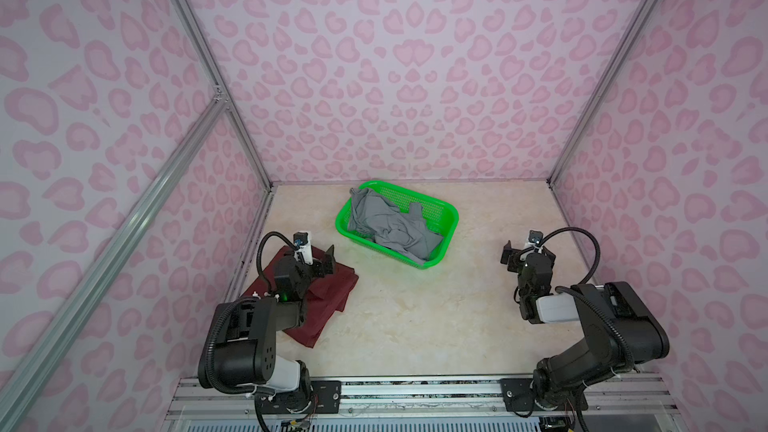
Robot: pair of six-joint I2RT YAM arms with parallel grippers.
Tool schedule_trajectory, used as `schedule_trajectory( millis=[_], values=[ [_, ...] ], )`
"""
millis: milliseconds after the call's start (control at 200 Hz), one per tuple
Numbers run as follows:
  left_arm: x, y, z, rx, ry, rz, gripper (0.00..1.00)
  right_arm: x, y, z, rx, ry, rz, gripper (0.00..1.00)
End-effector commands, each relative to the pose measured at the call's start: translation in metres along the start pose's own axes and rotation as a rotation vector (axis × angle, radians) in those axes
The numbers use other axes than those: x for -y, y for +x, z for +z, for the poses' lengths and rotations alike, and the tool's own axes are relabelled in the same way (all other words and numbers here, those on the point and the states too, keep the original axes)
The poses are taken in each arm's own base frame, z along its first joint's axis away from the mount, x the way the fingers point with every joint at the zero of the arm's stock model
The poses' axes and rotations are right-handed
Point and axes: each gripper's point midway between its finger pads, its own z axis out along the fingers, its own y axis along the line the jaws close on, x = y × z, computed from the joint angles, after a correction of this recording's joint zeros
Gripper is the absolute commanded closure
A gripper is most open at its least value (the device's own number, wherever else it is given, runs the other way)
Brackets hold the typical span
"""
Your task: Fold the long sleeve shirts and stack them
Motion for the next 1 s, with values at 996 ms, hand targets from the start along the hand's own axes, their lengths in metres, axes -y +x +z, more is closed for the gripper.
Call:
schedule_trajectory(
  millis=[996],
  values=[
    [0.002,-0.020,-0.005,0.046,-0.007,0.010,0.03,-0.005,-0.056,-0.016,0.041,0.073,-0.070,0.00]
  ],
)
